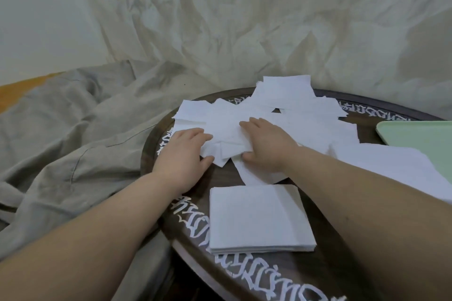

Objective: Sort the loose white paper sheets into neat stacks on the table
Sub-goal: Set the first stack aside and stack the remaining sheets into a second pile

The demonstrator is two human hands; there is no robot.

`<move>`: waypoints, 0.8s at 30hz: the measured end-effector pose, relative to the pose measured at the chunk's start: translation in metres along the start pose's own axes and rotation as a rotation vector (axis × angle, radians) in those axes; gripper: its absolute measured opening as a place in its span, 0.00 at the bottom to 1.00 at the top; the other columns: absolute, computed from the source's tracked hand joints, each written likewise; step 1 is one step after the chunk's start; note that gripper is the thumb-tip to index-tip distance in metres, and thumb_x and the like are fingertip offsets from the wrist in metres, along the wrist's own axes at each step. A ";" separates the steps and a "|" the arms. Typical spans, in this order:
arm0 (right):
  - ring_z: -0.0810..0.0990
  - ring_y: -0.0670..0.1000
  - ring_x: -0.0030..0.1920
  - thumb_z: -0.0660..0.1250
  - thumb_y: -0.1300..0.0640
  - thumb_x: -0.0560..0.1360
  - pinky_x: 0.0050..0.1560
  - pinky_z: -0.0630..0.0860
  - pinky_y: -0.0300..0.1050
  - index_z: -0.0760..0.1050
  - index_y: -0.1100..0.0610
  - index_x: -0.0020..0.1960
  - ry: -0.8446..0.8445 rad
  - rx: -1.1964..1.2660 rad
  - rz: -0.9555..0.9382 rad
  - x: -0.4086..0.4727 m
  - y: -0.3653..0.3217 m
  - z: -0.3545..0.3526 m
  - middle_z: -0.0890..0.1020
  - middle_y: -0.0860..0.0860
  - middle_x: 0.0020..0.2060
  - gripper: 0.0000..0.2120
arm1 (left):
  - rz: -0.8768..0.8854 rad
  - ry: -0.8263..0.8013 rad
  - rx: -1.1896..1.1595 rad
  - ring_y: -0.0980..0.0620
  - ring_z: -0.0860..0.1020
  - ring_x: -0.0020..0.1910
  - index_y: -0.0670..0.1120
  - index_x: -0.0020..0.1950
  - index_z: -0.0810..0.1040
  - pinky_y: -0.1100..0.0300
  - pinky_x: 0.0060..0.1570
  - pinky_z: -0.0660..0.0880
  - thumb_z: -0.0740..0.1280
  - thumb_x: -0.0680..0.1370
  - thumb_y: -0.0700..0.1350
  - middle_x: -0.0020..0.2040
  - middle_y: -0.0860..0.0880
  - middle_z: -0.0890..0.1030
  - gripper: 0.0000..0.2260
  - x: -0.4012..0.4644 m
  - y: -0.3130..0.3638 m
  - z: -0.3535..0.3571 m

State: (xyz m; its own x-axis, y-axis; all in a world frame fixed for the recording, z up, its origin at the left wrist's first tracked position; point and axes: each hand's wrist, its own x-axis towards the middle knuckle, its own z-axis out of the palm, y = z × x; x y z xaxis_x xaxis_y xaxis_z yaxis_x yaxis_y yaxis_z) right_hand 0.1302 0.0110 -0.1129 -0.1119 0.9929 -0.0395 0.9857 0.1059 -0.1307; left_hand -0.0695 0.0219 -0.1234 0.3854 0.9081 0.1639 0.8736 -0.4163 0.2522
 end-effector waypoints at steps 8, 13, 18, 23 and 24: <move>0.76 0.57 0.46 0.58 0.67 0.72 0.41 0.66 0.46 0.72 0.57 0.50 0.155 -0.024 0.056 0.022 0.006 0.009 0.79 0.56 0.46 0.11 | 0.034 0.024 -0.017 0.50 0.60 0.72 0.52 0.72 0.68 0.60 0.69 0.55 0.63 0.79 0.50 0.74 0.52 0.66 0.20 0.008 -0.006 0.016; 0.71 0.57 0.40 0.56 0.68 0.71 0.38 0.64 0.47 0.72 0.58 0.49 0.332 0.035 0.083 0.015 0.004 -0.010 0.79 0.55 0.42 0.12 | -0.099 0.043 -0.208 0.46 0.72 0.61 0.49 0.54 0.79 0.59 0.58 0.66 0.57 0.82 0.51 0.58 0.48 0.79 0.13 0.015 0.006 -0.001; 0.76 0.59 0.48 0.56 0.68 0.72 0.47 0.72 0.51 0.72 0.55 0.59 0.354 0.084 0.024 -0.006 0.000 -0.012 0.79 0.54 0.50 0.18 | -0.430 -0.060 -0.842 0.47 0.79 0.52 0.48 0.51 0.81 0.51 0.59 0.73 0.51 0.79 0.64 0.52 0.50 0.82 0.26 0.020 0.035 -0.017; 0.77 0.58 0.53 0.57 0.62 0.76 0.50 0.72 0.51 0.68 0.51 0.67 0.296 0.067 -0.086 -0.022 -0.006 -0.012 0.77 0.52 0.55 0.21 | -0.534 -0.317 -1.334 0.47 0.83 0.49 0.50 0.60 0.76 0.52 0.48 0.78 0.65 0.74 0.62 0.51 0.49 0.84 0.21 0.022 0.058 -0.021; 0.77 0.57 0.52 0.58 0.61 0.76 0.49 0.72 0.50 0.70 0.51 0.65 0.282 0.081 -0.125 -0.024 -0.009 -0.013 0.78 0.51 0.53 0.19 | -0.545 -0.318 -1.410 0.47 0.83 0.47 0.47 0.62 0.75 0.53 0.45 0.79 0.68 0.75 0.58 0.50 0.48 0.84 0.21 0.023 0.061 -0.022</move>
State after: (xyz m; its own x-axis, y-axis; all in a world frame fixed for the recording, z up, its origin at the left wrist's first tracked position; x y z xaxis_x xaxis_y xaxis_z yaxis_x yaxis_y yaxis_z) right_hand 0.1260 -0.0130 -0.0976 -0.1810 0.9495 0.2562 0.9521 0.2345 -0.1964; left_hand -0.0133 0.0166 -0.0836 0.3288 0.8549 -0.4013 0.0149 0.4201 0.9073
